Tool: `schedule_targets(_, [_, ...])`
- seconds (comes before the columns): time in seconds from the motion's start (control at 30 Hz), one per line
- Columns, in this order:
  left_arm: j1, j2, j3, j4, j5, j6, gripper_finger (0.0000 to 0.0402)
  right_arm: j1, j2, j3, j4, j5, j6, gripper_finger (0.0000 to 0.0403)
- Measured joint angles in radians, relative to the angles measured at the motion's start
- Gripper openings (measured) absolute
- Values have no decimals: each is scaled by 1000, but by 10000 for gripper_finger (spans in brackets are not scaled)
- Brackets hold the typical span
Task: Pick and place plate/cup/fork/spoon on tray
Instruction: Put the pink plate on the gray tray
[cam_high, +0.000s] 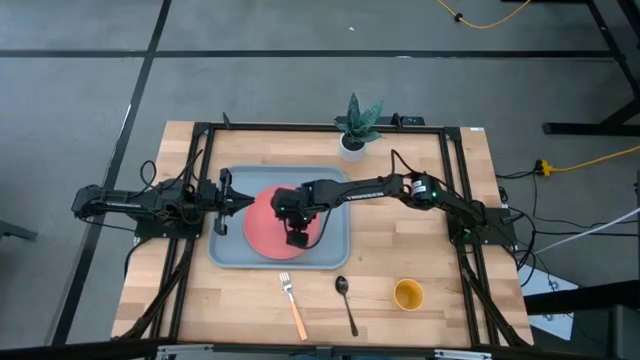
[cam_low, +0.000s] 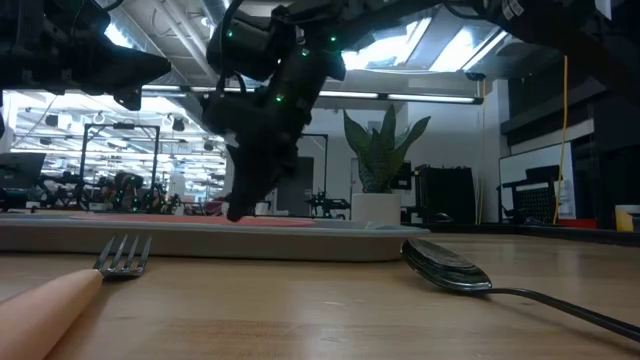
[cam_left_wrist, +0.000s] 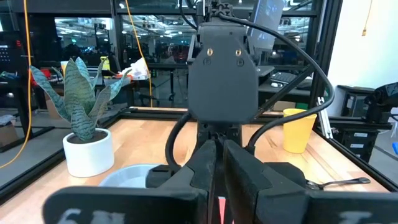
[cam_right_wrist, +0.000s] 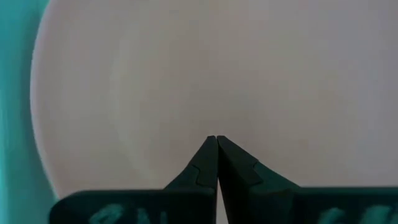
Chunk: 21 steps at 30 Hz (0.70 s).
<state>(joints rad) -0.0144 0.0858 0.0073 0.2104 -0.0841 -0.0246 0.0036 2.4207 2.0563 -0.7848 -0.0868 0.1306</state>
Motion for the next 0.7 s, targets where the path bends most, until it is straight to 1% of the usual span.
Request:
schedule_targets(0.23, [0,0,0,0,0,0,27,0,0,0,-10,-12,-4,9])
schedule_targets(0.43, [0,0,0,0,0,0,28,0,22,0,50,-12,-9,9])
schedule_targets(0.7, [0,0,0,0,0,0,27,-2,38,-1,53,-13,-31,9])
